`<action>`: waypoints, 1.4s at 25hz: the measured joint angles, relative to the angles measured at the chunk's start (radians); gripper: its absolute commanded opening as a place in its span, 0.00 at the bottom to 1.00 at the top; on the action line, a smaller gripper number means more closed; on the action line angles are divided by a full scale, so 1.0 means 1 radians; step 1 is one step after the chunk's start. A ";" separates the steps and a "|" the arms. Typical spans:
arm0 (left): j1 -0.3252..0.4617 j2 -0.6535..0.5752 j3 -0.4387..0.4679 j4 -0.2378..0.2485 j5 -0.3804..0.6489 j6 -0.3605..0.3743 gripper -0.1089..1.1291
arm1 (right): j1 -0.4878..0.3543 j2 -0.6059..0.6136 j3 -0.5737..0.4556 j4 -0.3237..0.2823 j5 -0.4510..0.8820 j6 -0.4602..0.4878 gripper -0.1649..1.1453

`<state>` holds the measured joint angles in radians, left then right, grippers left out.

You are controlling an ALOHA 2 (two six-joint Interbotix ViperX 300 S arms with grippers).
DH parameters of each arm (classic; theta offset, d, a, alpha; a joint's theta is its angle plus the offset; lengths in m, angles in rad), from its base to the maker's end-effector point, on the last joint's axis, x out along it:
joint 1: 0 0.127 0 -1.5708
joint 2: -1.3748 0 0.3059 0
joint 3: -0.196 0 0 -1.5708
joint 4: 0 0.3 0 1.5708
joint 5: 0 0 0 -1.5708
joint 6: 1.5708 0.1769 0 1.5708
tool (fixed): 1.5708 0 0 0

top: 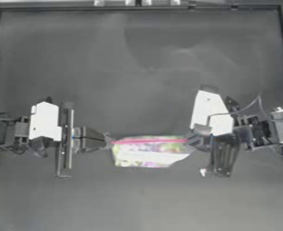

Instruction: Put candy in bag

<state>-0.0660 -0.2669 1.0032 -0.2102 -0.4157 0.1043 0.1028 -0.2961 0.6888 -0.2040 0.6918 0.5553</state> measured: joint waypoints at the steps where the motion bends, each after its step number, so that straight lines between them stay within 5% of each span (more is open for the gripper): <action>1: 0.000 0.000 0.000 -0.002 -0.002 0.000 0.16 | 0.000 -0.003 0.005 0.000 0.000 0.005 0.20; 35: 0.000 0.005 0.023 -0.020 0.000 0.000 0.16 | 0.011 -0.061 0.048 -0.038 -0.018 0.054 0.20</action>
<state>-0.0660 -0.2623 1.0262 -0.2301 -0.4157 0.1043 0.1135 -0.3574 0.7363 -0.2424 0.6734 0.6090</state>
